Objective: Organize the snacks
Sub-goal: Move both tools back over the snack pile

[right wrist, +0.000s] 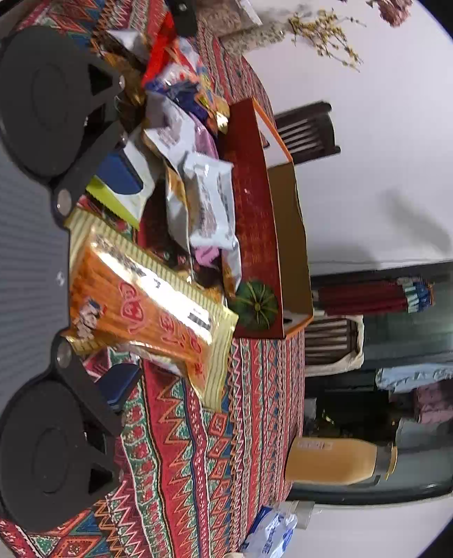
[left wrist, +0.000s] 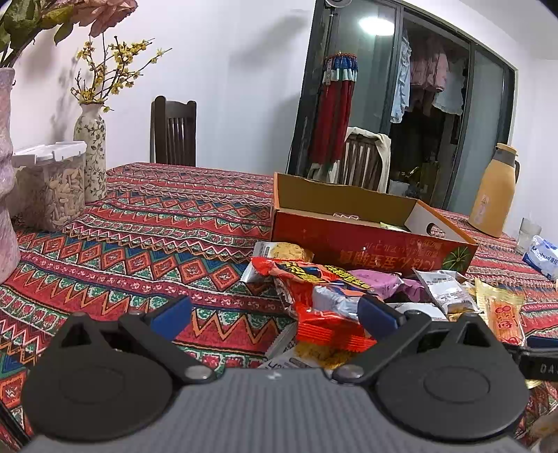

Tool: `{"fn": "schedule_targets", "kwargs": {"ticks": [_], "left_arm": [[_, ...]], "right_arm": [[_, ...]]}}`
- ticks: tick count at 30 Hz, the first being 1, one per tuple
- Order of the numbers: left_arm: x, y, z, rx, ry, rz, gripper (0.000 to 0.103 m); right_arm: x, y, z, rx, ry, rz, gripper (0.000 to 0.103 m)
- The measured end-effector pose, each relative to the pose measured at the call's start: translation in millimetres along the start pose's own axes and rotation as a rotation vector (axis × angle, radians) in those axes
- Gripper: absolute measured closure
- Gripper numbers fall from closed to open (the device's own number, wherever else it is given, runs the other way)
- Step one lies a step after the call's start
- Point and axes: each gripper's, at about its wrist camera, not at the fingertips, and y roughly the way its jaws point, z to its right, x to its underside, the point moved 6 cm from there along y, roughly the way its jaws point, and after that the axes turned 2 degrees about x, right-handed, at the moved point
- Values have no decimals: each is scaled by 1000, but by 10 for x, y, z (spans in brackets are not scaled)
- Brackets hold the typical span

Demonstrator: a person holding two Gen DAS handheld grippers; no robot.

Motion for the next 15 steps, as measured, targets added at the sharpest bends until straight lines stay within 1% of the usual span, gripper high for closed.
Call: {"fn": "schedule_targets", "kwargs": {"ticks": [3, 9, 11, 13, 15], "left_arm": [[-2, 13, -5, 0, -7, -2, 0], [21, 37, -3, -9, -20, -11, 0], [22, 46, -6, -12, -19, -13, 0], [19, 54, -4, -13, -20, -15, 0], [23, 57, 3, -11, -18, -16, 0]], "right_arm": [[-58, 73, 84, 40, 29, -5, 0], [-69, 330, 172, 102, 60, -60, 1], [-46, 375, 156, 107, 40, -65, 0], [-36, 392, 92, 115, -10, -71, 6], [-30, 389, 63, 116, -33, -68, 9]]}}
